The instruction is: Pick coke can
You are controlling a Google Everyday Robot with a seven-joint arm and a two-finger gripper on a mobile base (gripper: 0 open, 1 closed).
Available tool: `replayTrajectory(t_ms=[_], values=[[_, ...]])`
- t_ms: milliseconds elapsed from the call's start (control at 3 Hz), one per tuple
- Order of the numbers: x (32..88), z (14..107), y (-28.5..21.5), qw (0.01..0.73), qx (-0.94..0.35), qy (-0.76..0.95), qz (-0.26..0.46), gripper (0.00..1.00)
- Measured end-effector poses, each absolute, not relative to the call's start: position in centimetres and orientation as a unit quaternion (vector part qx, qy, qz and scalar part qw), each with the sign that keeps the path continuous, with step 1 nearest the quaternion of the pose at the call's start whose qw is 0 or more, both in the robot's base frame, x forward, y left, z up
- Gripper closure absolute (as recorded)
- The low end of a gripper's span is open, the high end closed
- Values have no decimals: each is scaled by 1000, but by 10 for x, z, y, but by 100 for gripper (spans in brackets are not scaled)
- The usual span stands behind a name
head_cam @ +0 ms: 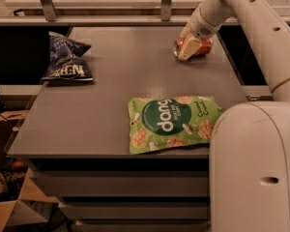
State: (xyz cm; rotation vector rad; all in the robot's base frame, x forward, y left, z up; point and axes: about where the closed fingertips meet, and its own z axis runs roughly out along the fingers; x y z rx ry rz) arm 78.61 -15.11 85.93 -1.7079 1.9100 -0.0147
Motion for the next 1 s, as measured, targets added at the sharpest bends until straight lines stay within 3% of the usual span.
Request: replayTrajectory(t_ms=[667, 1000], values=[[785, 859, -153, 290, -637, 714, -1, 85], [784, 875, -154, 301, -640, 707, -11, 100]])
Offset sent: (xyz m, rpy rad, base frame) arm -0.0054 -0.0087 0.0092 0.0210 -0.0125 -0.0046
